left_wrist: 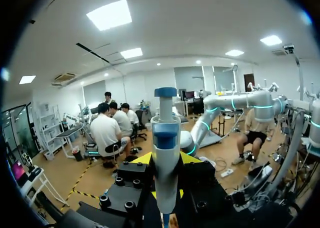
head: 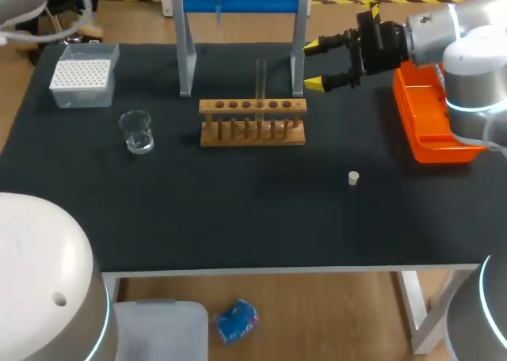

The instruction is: Invert the test tube, pick up the pipette, mount the tip to pipette, aspirate from beaker and dispense into the tube, eject the tip, return the pipette, and cap with the stopper.

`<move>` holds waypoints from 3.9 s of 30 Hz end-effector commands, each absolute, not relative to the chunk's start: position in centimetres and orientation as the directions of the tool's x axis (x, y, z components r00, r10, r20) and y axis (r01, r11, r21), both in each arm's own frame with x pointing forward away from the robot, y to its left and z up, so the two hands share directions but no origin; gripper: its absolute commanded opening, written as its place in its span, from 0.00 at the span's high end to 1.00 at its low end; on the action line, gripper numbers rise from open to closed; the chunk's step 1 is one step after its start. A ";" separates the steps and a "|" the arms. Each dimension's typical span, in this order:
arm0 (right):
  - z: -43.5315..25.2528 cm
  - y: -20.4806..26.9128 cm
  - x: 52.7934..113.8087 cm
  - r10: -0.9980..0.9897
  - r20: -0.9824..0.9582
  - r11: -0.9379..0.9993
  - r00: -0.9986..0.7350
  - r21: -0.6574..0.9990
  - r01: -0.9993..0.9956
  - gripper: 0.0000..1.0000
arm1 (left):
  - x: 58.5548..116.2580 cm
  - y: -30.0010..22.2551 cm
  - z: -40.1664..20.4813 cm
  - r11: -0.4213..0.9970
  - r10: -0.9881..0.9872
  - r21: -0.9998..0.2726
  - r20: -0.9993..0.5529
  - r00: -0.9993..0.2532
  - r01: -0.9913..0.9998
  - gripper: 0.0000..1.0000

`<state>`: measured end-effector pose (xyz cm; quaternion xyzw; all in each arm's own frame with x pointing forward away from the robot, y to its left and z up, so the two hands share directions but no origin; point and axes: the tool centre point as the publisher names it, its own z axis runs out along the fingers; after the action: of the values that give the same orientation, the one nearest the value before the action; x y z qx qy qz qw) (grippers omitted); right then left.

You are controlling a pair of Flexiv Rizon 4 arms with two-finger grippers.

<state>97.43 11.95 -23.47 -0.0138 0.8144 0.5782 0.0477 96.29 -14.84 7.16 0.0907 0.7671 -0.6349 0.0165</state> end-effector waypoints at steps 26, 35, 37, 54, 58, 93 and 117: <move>-23.5 12.0 97.4 0.033 -0.095 0.332 -0.995 0.940 -0.078 0.00 | 100.4 -19.8 2.3 0.167 0.259 -0.979 -0.072 -0.963 0.118 1.00; -23.5 12.0 97.4 0.033 -0.095 0.332 -0.995 0.940 -0.078 0.00 | 100.4 -19.8 2.3 0.167 0.259 -0.979 -0.072 -0.963 0.118 1.00; -23.5 12.0 97.4 0.033 -0.095 0.332 -0.995 0.940 -0.078 0.00 | 100.4 -19.8 2.3 0.167 0.259 -0.979 -0.072 -0.963 0.118 1.00; -23.5 12.0 97.4 0.033 -0.095 0.332 -0.995 0.940 -0.078 0.00 | 99.6 -21.3 -0.3 0.120 0.266 -0.990 -0.034 -0.963 0.069 1.00; -23.5 12.0 97.4 0.033 -0.095 0.332 -0.995 0.940 -0.078 0.00 | 99.5 -21.3 -0.7 0.118 0.263 -0.991 -0.027 -0.964 0.060 1.00; -23.5 12.0 97.4 0.033 -0.095 0.332 -0.995 0.940 -0.078 0.00 | 100.1 -20.4 -3.0 0.142 0.233 -0.990 0.020 -0.972 0.014 1.00; -23.5 12.0 97.4 0.033 -0.095 0.332 -0.995 0.940 -0.078 0.00 | 100.4 -21.1 -3.9 0.088 0.226 -0.996 -0.011 -0.974 0.032 1.00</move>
<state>97.43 11.97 -23.48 -0.0139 0.8143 0.5783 0.0477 100.49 -20.84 -3.68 0.0883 0.7355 -0.6676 -0.0744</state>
